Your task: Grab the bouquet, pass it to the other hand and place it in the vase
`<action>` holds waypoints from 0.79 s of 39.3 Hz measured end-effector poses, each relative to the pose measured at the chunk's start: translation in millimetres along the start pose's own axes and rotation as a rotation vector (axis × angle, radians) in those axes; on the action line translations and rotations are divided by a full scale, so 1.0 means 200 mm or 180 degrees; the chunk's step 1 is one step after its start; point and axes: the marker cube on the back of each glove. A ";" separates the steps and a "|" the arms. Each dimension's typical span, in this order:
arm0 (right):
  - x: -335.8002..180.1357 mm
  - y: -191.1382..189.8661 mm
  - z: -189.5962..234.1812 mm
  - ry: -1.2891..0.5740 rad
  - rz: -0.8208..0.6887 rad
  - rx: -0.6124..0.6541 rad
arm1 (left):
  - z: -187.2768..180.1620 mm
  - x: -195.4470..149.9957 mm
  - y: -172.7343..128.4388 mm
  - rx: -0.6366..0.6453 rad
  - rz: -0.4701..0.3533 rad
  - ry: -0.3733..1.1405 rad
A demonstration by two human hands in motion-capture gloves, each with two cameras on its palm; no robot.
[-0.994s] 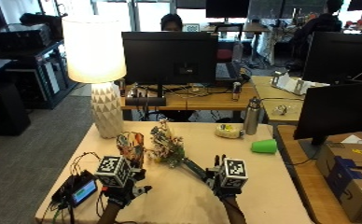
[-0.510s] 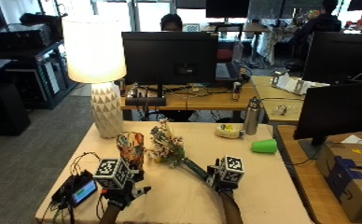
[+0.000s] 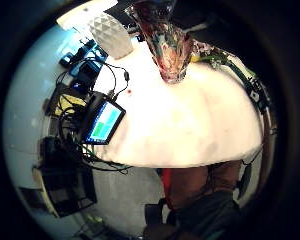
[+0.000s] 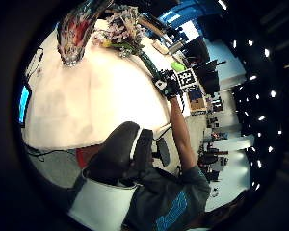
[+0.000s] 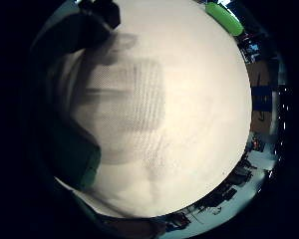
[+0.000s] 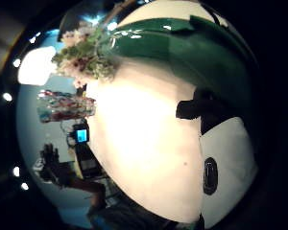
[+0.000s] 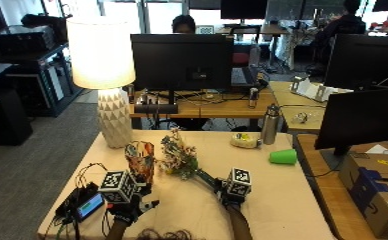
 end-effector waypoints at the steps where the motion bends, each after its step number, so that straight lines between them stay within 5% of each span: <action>1: 0.03 0.01 0.03 0.0140 0.0241 -0.0122 | 0.00 0.00 0.00 -0.0006 -0.0010 0.0001; 5: 0.07 0.00 0.07 0.0396 0.0539 -0.0050 | 0.00 0.00 -0.01 0.0014 -0.0030 -0.0003; 20: 0.05 -0.03 0.04 0.0744 0.0502 0.0585 | -0.02 0.04 -0.03 0.0029 0.0011 0.0031; 31: -0.06 0.05 -0.22 -0.0207 0.0489 0.0974 | -0.21 0.17 -0.14 0.0264 0.0212 0.0378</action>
